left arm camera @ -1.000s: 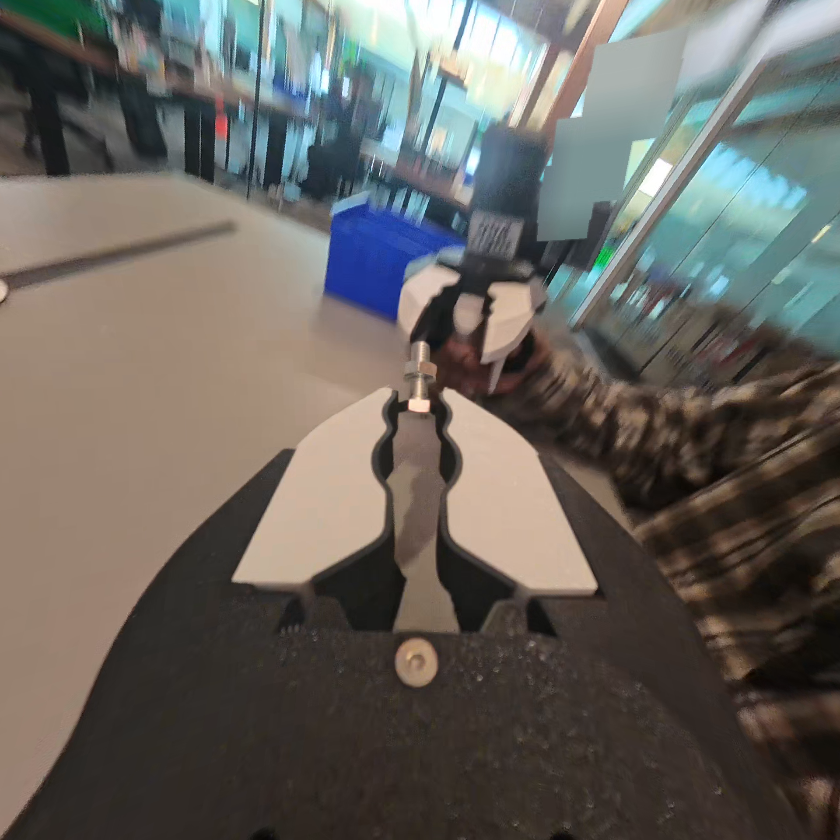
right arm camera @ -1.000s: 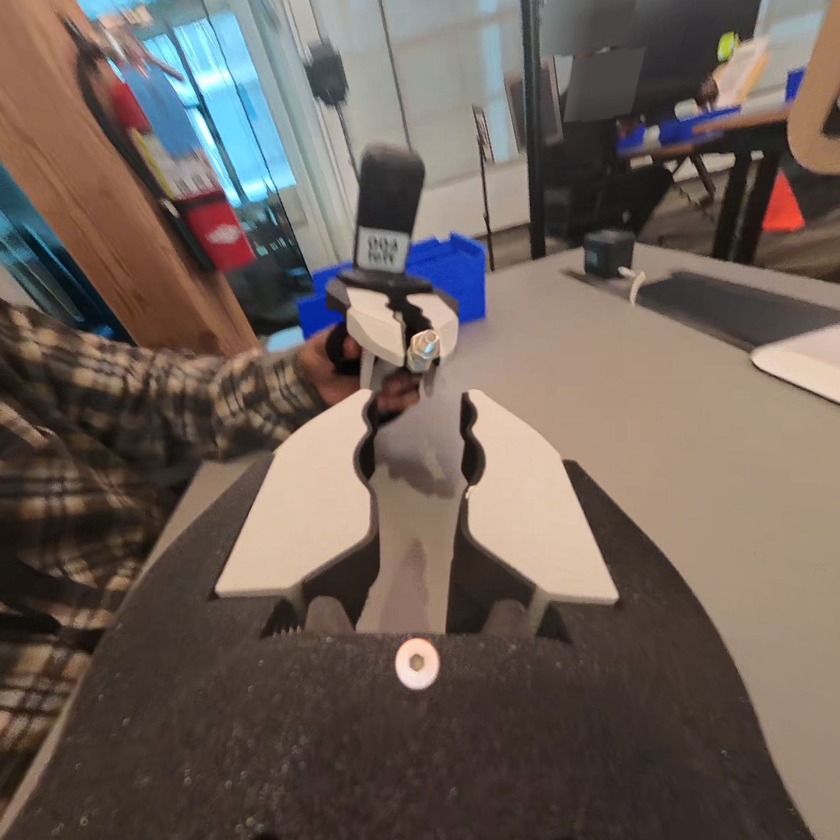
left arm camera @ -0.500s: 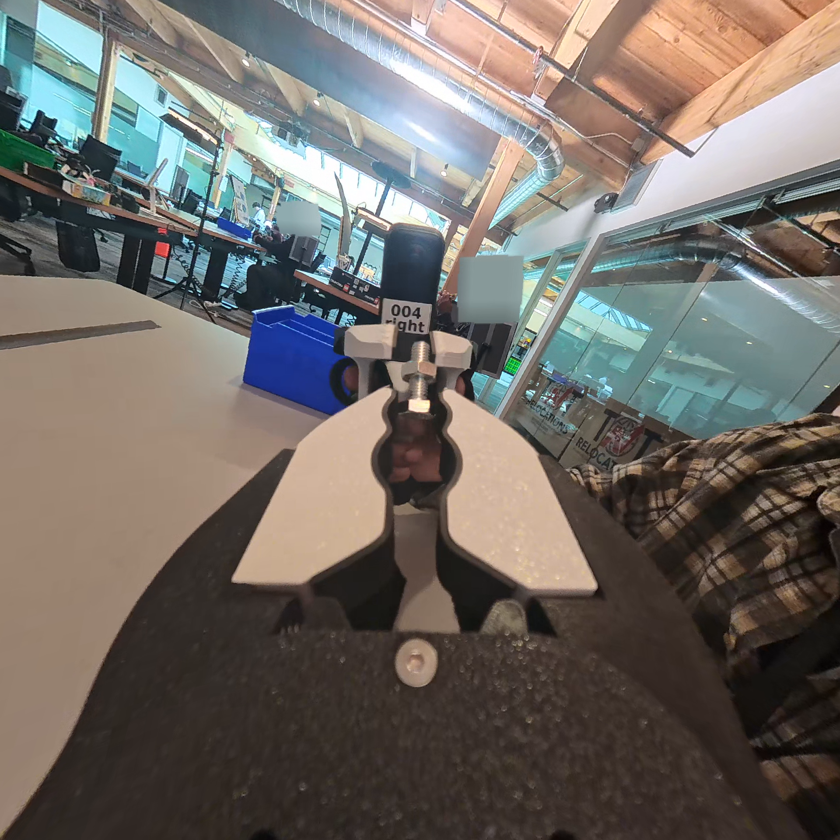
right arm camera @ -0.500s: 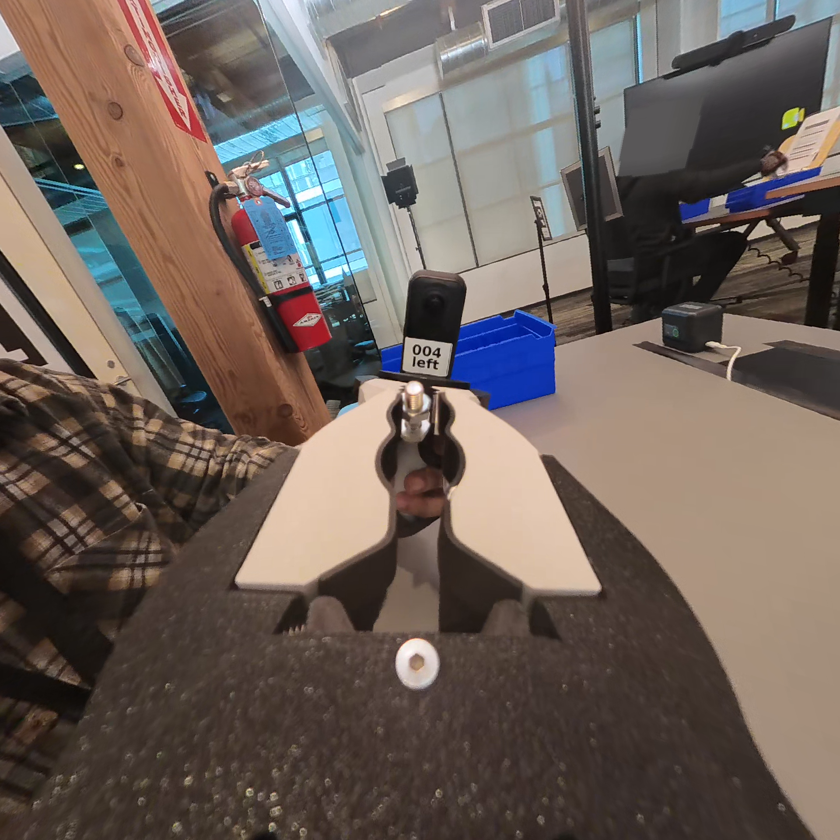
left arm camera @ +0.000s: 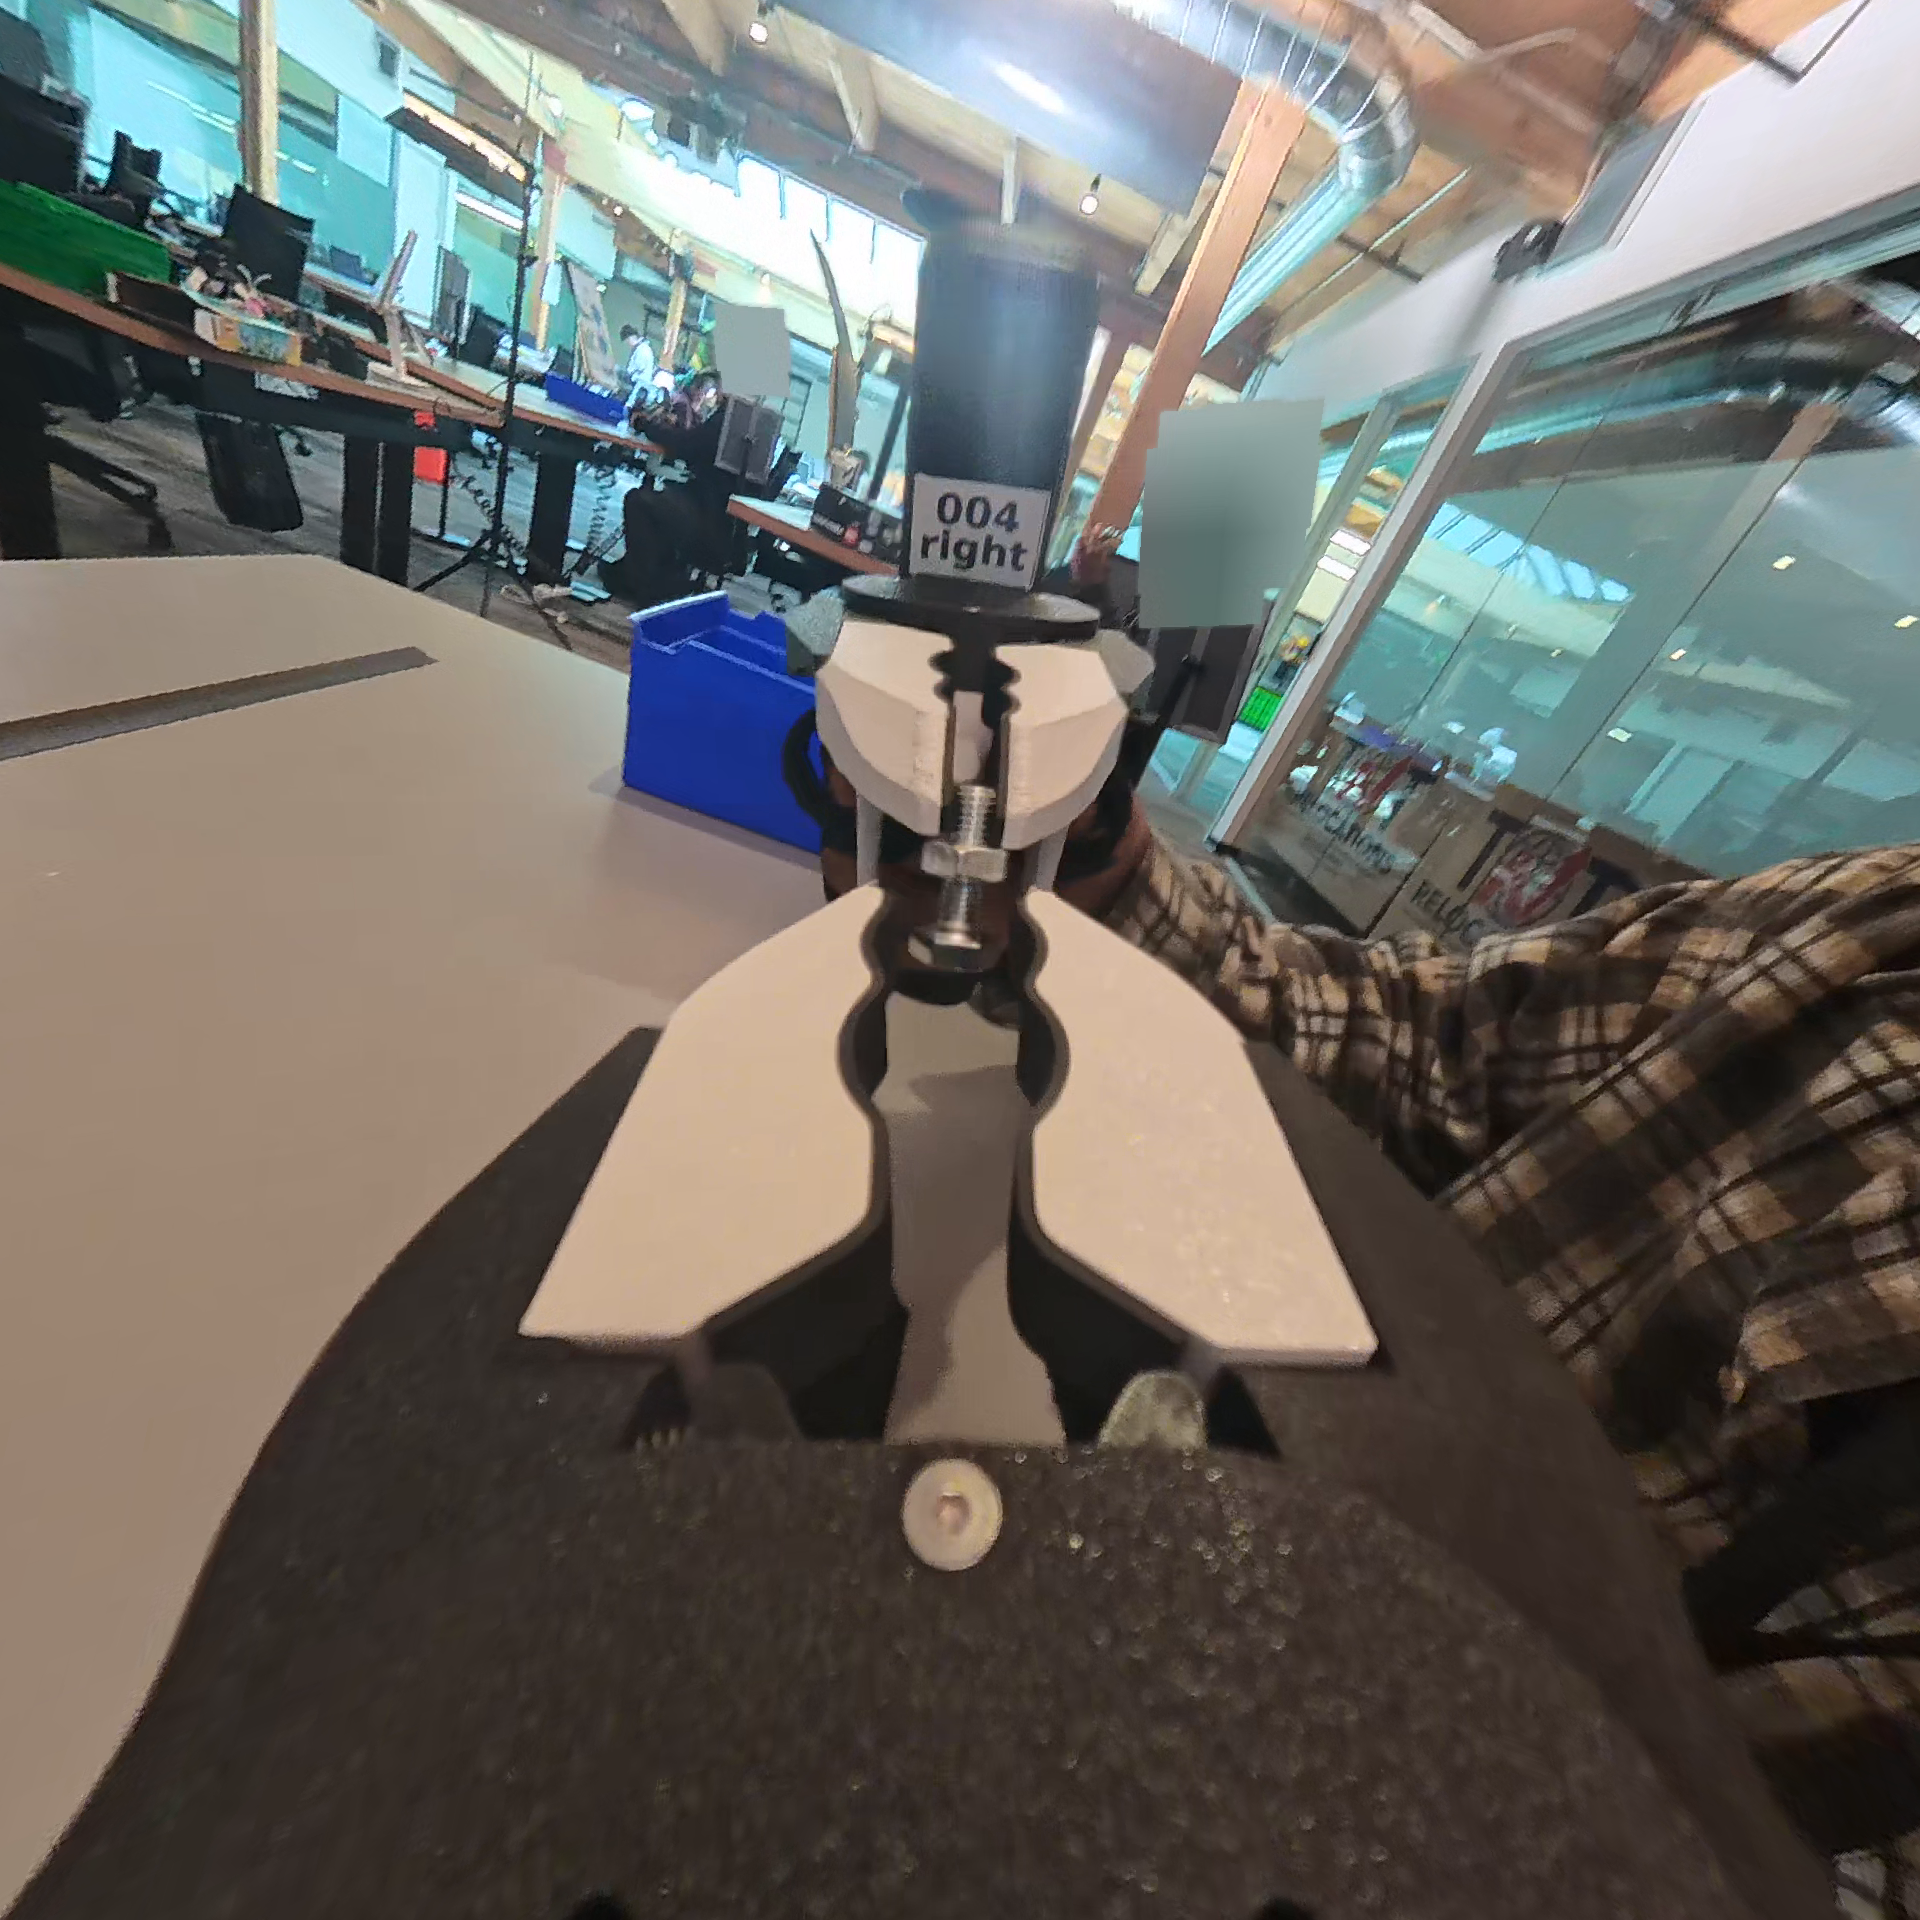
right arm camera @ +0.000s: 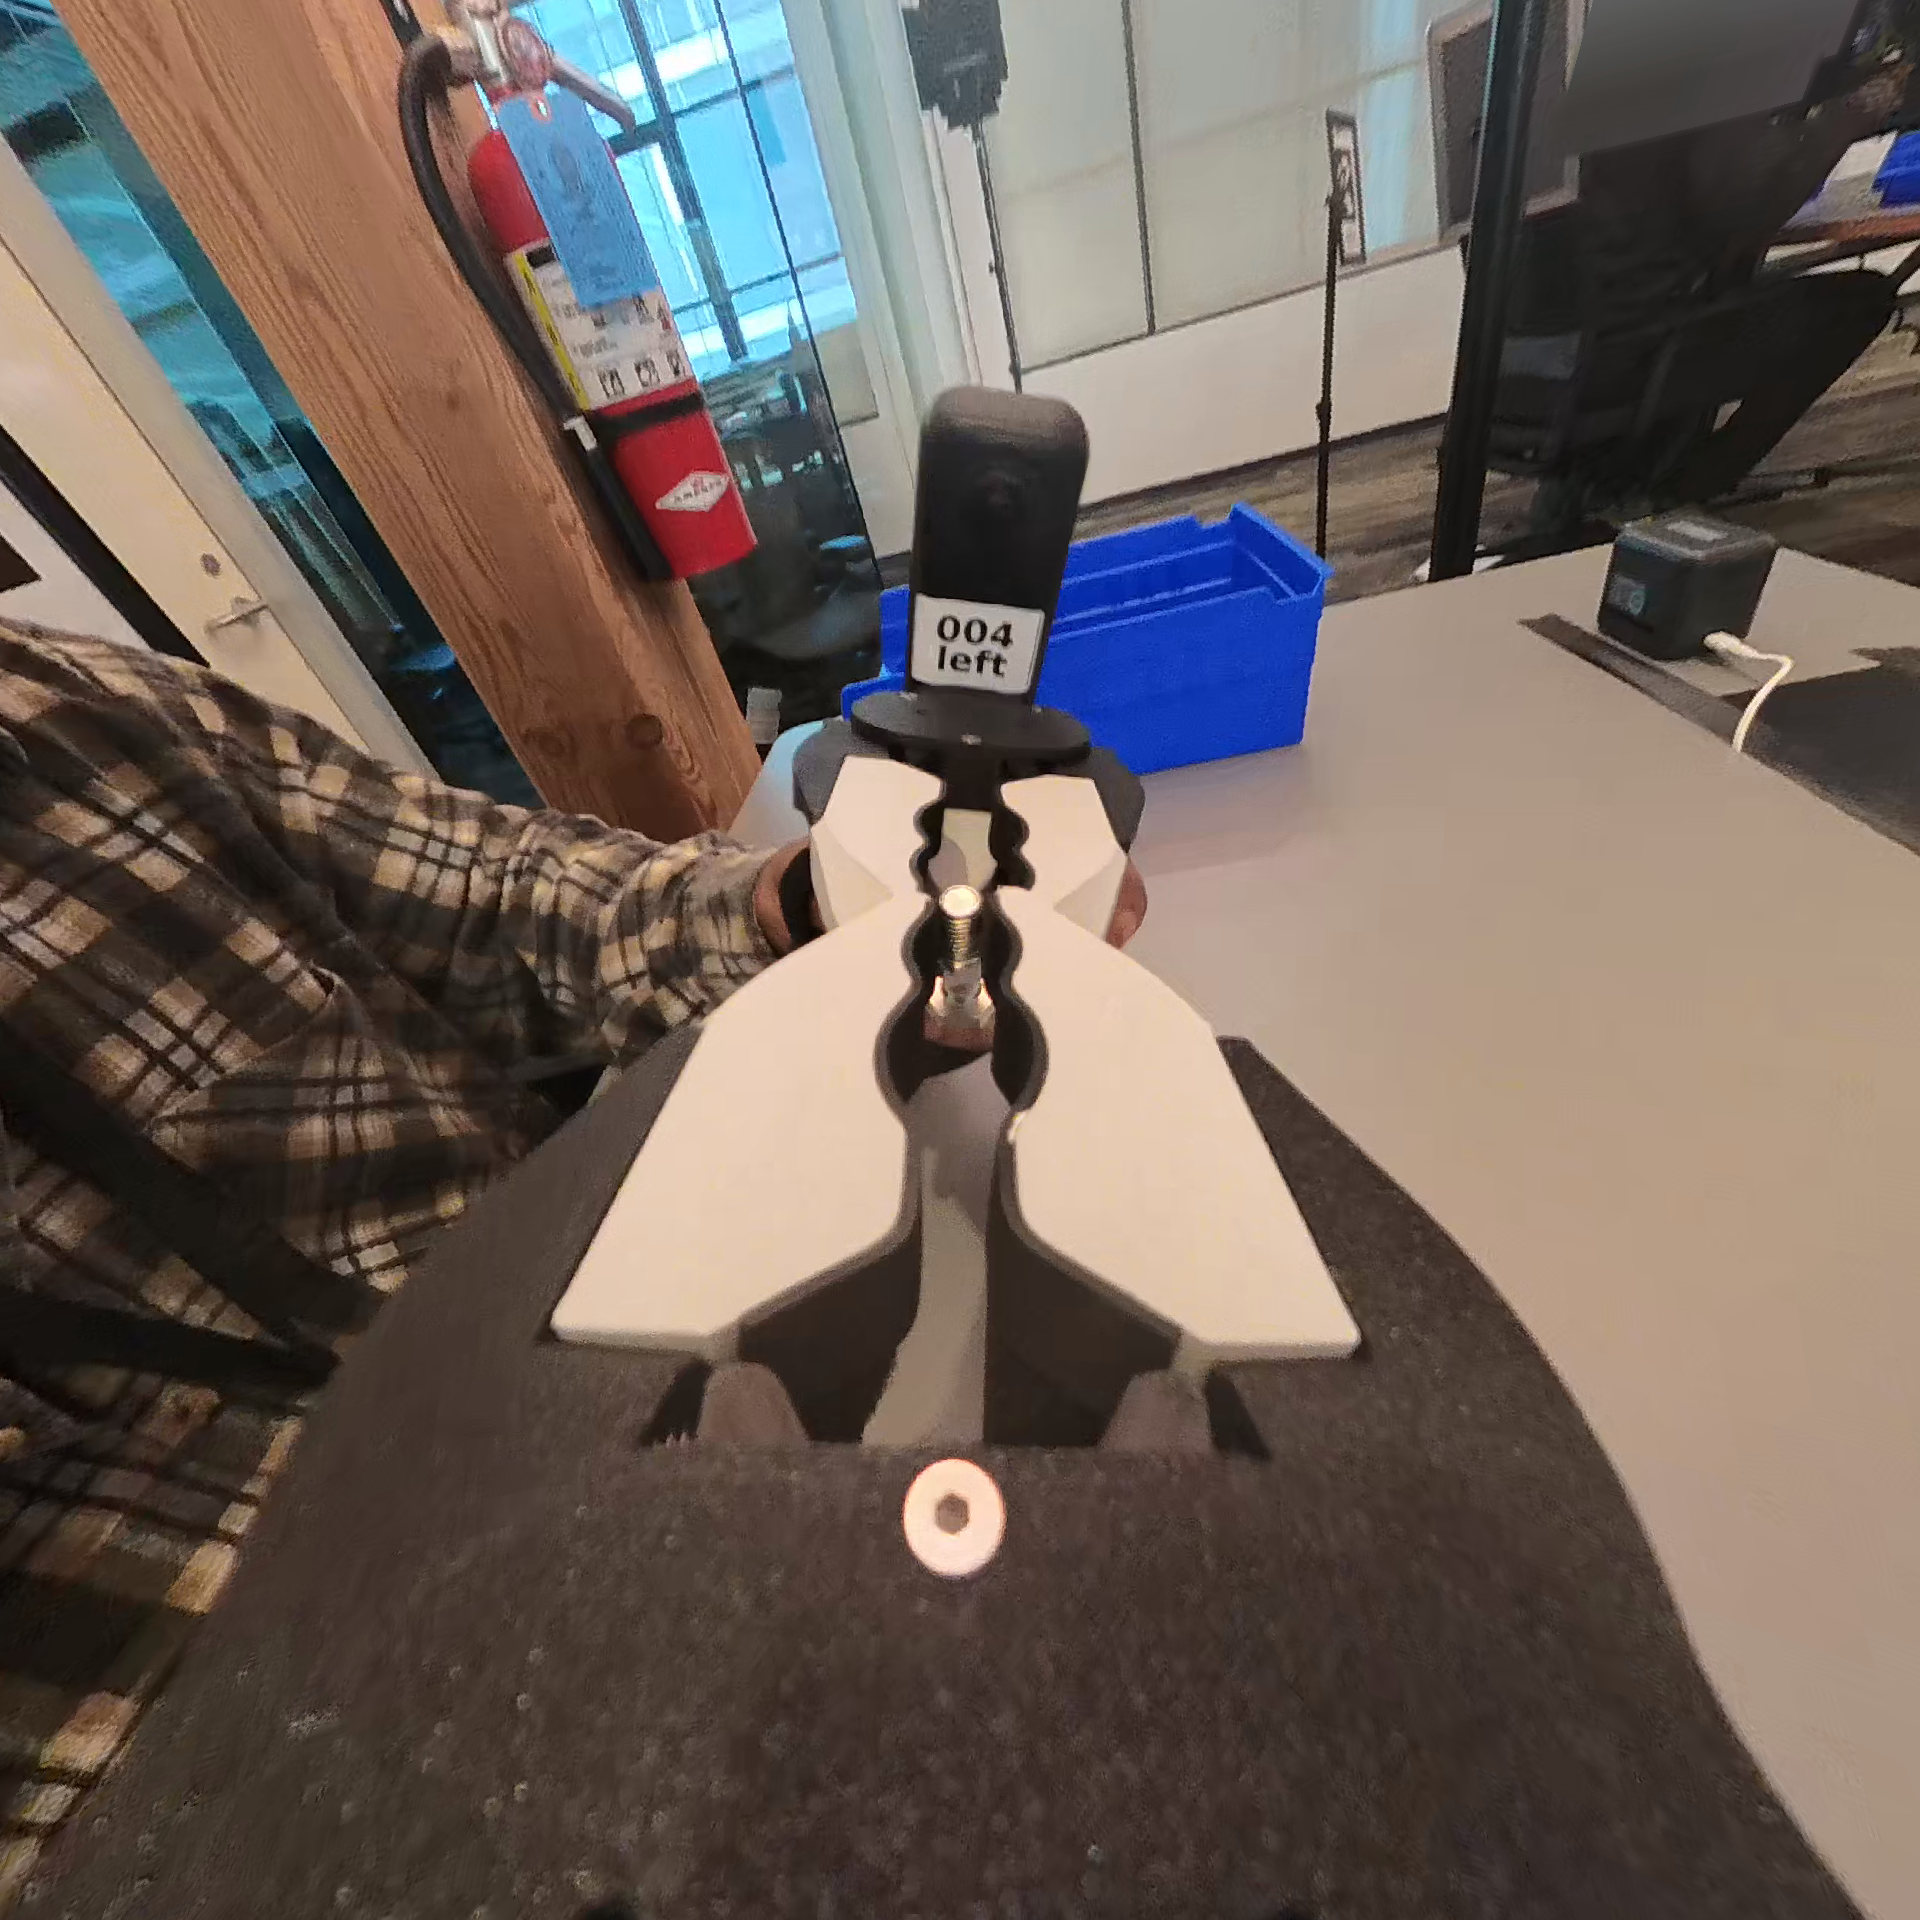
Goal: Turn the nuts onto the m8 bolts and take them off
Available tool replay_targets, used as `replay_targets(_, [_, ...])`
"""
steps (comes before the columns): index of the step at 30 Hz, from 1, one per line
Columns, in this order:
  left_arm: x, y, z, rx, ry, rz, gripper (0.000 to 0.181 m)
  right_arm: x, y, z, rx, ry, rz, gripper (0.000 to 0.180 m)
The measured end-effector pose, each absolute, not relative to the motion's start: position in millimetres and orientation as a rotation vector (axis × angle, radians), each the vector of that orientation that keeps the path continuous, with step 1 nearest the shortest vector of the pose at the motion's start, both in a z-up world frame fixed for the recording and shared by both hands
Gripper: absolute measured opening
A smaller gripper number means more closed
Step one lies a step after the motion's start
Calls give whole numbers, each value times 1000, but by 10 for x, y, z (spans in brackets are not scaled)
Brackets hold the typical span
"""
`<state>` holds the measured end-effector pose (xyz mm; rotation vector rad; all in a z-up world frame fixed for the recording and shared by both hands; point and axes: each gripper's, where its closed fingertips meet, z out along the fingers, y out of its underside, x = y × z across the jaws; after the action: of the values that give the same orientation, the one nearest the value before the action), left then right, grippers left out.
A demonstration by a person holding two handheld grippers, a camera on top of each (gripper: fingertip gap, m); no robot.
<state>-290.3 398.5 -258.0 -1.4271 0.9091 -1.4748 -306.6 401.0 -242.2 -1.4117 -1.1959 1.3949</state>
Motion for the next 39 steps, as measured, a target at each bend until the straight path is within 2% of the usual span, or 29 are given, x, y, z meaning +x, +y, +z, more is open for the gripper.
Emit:
replay_targets(5, [-2855,3987,-2734,-1497,1019,-1334,27,-3060,4014,-2506,-1432,-1215,1402,7])
replay_targets(10, [-2785,3950,-2893,-1539,1136,-1195,23,-3046,4006,-2551,-1452,-1247,1378,7])
replay_targets(29, [-2745,3918,-2863,-1509,1121,-1195,16,-3042,3953,-2573,-1419,-1294,1326,7])
replay_targets(30, [-2747,3916,-2842,-1504,1105,-1213,16,-3041,3972,-2555,-1405,-1272,1319,12])
replay_targets(32, [-2753,3922,-2807,-1494,1075,-1235,16,-3024,4045,-2520,-1395,-1202,1304,38])
replay_targets(34, [-2757,3925,-2800,-1489,1073,-1226,16,-3001,4088,-2497,-1385,-1153,1300,50])
replay_targets(39, [-2753,3915,-2766,-1471,1068,-1218,16,-3014,4115,-2491,-1387,-1133,1285,60])
